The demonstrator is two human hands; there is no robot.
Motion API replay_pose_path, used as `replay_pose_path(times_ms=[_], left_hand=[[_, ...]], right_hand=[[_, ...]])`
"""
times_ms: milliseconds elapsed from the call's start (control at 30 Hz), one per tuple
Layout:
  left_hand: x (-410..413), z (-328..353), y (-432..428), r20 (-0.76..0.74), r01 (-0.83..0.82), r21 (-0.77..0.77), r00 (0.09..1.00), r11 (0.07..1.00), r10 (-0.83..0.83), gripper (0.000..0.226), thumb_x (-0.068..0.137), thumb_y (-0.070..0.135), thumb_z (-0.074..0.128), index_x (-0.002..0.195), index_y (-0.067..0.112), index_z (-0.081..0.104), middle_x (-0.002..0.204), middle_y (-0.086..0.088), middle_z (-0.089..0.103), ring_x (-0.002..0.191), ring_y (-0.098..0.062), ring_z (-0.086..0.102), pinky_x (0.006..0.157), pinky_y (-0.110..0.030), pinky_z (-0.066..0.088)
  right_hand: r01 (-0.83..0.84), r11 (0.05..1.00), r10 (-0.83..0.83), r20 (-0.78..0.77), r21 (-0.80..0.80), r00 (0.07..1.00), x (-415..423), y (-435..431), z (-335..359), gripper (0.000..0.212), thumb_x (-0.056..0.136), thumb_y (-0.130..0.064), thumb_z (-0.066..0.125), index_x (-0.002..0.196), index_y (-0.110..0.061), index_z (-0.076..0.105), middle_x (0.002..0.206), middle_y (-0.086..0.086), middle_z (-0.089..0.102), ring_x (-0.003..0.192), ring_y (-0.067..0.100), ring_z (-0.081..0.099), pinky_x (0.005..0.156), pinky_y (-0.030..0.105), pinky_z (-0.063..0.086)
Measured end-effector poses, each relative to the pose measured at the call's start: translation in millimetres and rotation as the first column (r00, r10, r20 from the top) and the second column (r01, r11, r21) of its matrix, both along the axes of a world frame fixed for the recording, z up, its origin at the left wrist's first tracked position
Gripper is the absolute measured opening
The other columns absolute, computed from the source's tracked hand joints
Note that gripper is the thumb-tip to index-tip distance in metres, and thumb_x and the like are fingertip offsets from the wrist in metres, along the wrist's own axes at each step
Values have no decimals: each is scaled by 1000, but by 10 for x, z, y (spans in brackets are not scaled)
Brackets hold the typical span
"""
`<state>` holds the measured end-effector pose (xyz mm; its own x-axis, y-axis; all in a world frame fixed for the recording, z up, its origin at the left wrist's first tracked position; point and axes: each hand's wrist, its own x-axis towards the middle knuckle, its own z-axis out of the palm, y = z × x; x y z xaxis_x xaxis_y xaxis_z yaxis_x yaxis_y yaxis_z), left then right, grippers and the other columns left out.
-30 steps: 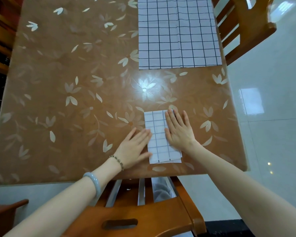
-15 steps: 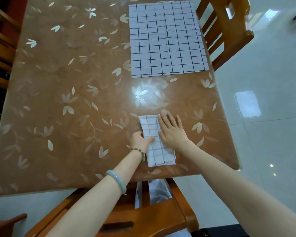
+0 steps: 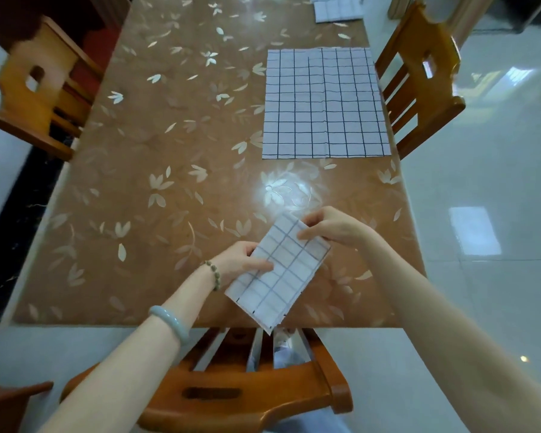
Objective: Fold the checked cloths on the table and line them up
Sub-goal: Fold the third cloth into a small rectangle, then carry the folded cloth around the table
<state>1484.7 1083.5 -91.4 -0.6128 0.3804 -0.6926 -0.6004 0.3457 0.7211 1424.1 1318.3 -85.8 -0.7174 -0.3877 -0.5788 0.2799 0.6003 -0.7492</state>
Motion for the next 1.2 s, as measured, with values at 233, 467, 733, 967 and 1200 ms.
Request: replay_pose_path(times_ms=[233,467,733,967,1200], left_hand=[[330,107,-399,45,-103,31,994,994,101,60,55,20,84,110,2,66,108,-12,71,98,-26,68,74,-29,54],[545,331,-573,113,-620,160,785,768,610,19,83,-4,63,103,-3,65,90,-13,74,74,-22,72,55,-30,57],[633,552,-974,-54,-666,94,739,740,672,5,87,4,64,91,2,66,86,-14,71,68,-20,70,53,-30,56],[891,757,-1532,-187,-738,77,650,671,736,4,88,12,65,88,8,67,83,-7,71,75,-19,68,57,-29,53],[1584,750,-2275,-218,-958,107,240,268,946,4,87,12,66,88,10,69,89,-9,73,79,-20,69,66,-30,54]], right_hand=[[288,955,-291,-45,-65,956,192,-58,300,14,76,-20,74,83,-7,74,86,15,72,72,18,65,71,36,52],[546,828,-545,48,-129,837,638,-294,529,10,79,-10,74,83,-2,70,88,16,72,78,26,71,73,37,58],[733,635,-689,249,-245,680,1083,-696,713,18,77,-2,73,93,2,67,89,17,73,77,26,72,62,30,58],[652,704,-604,245,-283,759,937,-1302,867,23,75,0,74,95,8,65,87,19,73,77,28,72,64,31,59],[274,916,-214,222,-294,951,612,-2500,894,23,76,-1,73,95,9,65,85,20,72,75,29,71,63,31,57]])
